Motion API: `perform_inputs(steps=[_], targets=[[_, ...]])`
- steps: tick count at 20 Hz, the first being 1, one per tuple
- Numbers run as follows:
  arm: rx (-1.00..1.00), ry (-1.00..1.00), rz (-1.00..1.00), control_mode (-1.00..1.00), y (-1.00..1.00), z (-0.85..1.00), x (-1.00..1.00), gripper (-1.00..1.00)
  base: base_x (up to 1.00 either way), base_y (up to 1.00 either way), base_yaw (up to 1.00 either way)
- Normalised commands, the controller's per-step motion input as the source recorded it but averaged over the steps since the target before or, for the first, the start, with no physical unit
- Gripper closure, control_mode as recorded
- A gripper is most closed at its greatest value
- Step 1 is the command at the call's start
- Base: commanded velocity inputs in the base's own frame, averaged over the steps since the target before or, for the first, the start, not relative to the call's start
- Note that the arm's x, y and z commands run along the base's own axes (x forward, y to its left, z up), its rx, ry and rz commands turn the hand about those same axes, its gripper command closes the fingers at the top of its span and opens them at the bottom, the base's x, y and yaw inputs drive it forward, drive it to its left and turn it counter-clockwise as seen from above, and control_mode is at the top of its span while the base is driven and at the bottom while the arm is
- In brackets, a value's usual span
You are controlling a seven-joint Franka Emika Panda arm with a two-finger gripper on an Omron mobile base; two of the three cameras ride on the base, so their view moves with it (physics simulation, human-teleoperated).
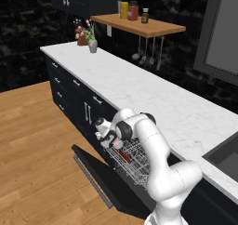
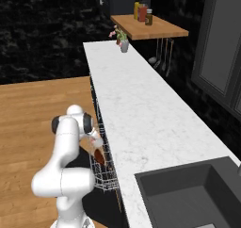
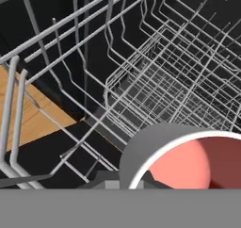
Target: Pick up the cup and bowl from the counter, place them in the dishwasher, and close the dishwasher door.
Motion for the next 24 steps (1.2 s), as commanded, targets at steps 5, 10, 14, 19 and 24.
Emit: perform_inputs(steps=[5, 10, 14, 19, 24], targets=[[0.0, 0.02, 0.08, -1.0, 0.24, -0.55, 0.01, -1.0, 0.0, 0.0, 0.0], [0.0, 0.02, 0.05, -1.0, 0.54, -0.34, -0.06, -1.0, 0.0, 0.0, 0.0], [-0.02, 0.0, 0.0, -1.0, 0.33, 0.07, -0.07, -1.0, 0.0, 0.0, 0.0], [-0.02, 0.0, 0.0, -1.0, 0.76, 0.85, -0.55, -1.0, 0.0, 0.0, 0.0], [0.0, 0.12, 0.0, -1.0, 0.72, 0.93, -0.67, -1.0, 0.0, 0.0, 0.0]])
